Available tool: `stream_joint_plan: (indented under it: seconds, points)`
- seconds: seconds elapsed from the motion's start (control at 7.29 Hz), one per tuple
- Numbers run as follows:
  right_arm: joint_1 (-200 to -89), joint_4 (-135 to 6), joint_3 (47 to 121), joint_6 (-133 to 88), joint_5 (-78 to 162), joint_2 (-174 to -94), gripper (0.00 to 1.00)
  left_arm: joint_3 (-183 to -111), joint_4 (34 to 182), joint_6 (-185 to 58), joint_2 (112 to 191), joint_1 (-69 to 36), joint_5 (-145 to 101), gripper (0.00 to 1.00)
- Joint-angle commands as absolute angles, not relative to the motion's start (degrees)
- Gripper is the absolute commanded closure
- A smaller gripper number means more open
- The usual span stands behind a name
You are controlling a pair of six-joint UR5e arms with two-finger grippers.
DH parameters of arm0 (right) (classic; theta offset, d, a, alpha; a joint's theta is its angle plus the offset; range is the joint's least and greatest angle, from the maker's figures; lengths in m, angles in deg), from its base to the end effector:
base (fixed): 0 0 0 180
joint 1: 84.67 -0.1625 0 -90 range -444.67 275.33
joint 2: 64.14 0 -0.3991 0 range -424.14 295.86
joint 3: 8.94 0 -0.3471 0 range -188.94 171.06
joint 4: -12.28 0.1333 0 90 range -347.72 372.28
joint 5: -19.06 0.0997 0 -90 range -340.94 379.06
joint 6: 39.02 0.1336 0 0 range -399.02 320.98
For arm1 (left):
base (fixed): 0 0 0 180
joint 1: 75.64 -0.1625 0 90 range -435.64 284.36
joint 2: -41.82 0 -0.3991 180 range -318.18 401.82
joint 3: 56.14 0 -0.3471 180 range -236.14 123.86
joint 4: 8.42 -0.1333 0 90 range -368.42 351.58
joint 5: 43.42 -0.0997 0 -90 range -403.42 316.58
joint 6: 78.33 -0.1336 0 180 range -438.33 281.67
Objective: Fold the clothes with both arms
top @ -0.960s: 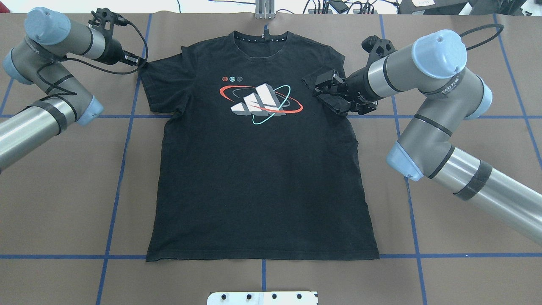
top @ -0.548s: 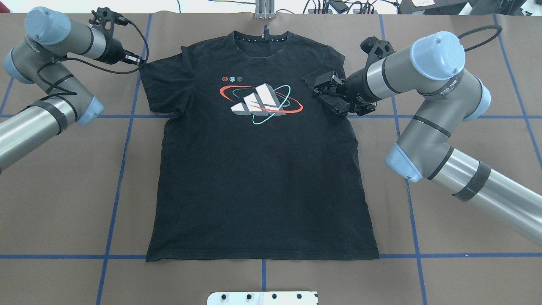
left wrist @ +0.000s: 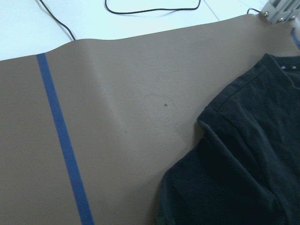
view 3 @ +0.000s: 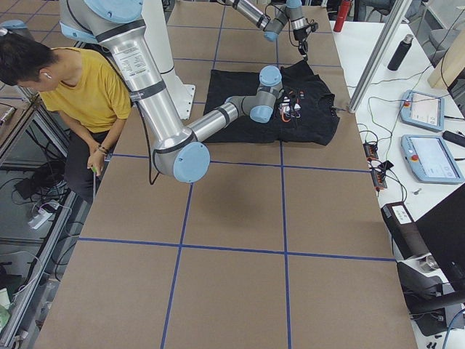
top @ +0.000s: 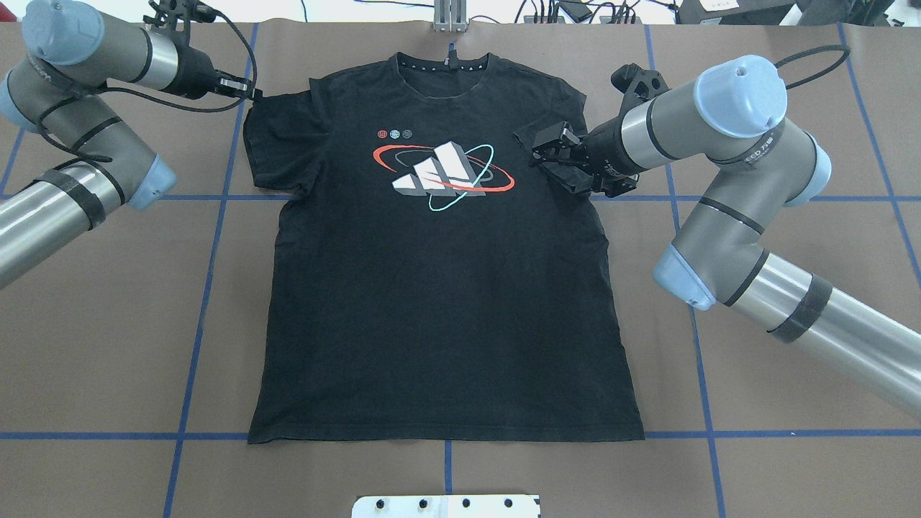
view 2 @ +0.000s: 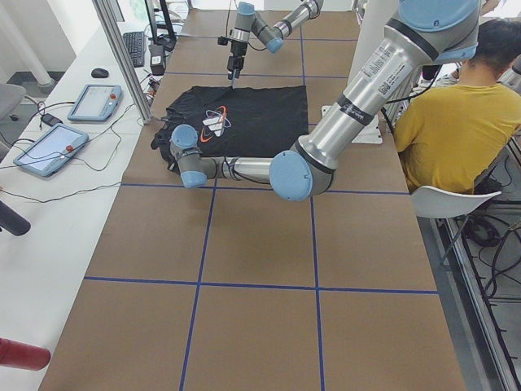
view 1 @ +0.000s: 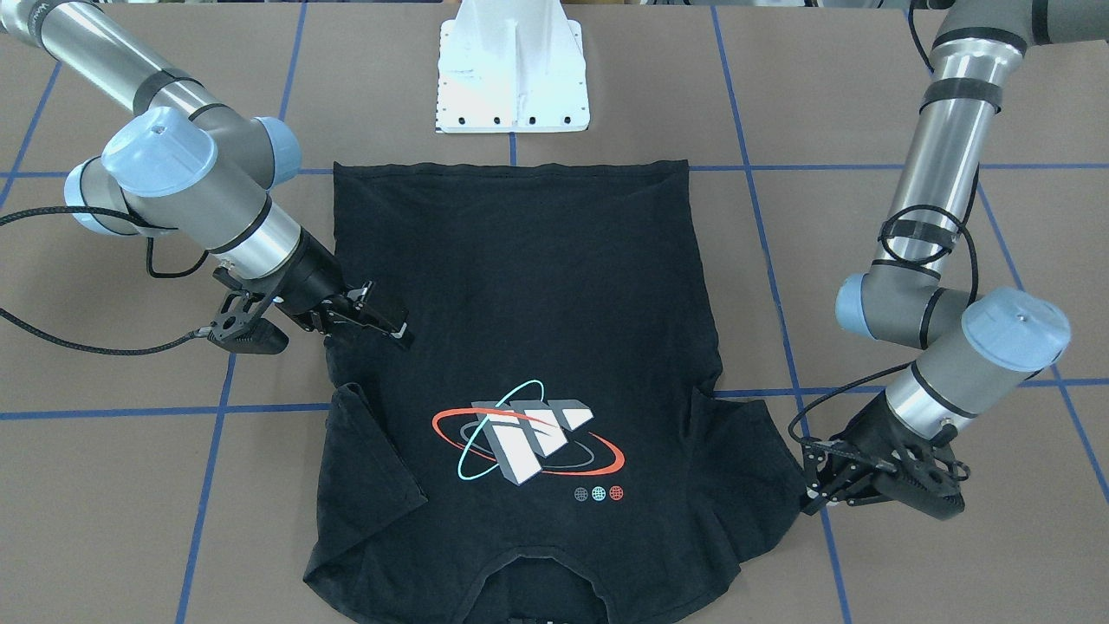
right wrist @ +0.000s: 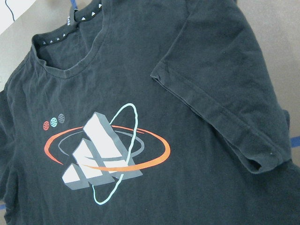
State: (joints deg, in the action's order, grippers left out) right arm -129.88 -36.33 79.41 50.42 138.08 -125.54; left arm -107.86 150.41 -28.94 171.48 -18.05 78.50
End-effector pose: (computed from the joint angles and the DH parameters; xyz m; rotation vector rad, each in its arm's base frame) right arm -0.4064 -0.5066 0.3061 0.0440 -1.2500 0.3742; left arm 0.3449 -0.6602 0.4060 0.5802 1.1407 0.0863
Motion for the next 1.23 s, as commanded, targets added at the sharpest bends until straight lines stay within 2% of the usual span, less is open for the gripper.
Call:
stream_joint_plan:
  seconds: [0.0,0.27,0.55,0.69,0.82,0.96,1.1]
  points:
    - [-130.02,-36.33,79.39,50.45,138.15,-125.66,0.05,-116.31,143.59,-15.10,173.73,-21.30,77.01,1.00]
    - [-129.85,-36.41,79.30,50.54,138.06,-125.75,0.05,-114.60,136.90,-13.56,180.22,-28.60,63.87,1.00]
    - [-129.76,-36.50,78.61,50.63,137.97,-125.58,0.05,-112.22,137.12,-13.47,180.51,-28.97,63.19,1.00]
    - [-129.76,-36.33,78.43,50.72,137.97,-125.49,0.04,-112.48,137.38,-13.47,180.51,-28.97,63.19,0.11]
    - [-129.76,-36.50,78.51,51.33,137.97,-125.40,0.02,-113.35,137.39,-13.21,180.43,-28.97,63.28,0.01]
    - [-129.76,-36.94,79.03,51.85,137.28,-125.57,0.02,-117.97,136.95,-13.12,178.51,-28.97,63.54,0.01]
    - [-129.06,-37.12,79.65,56.65,134.05,-125.84,0.02,-126.37,136.60,-13.03,172.32,-29.06,63.72,0.01]
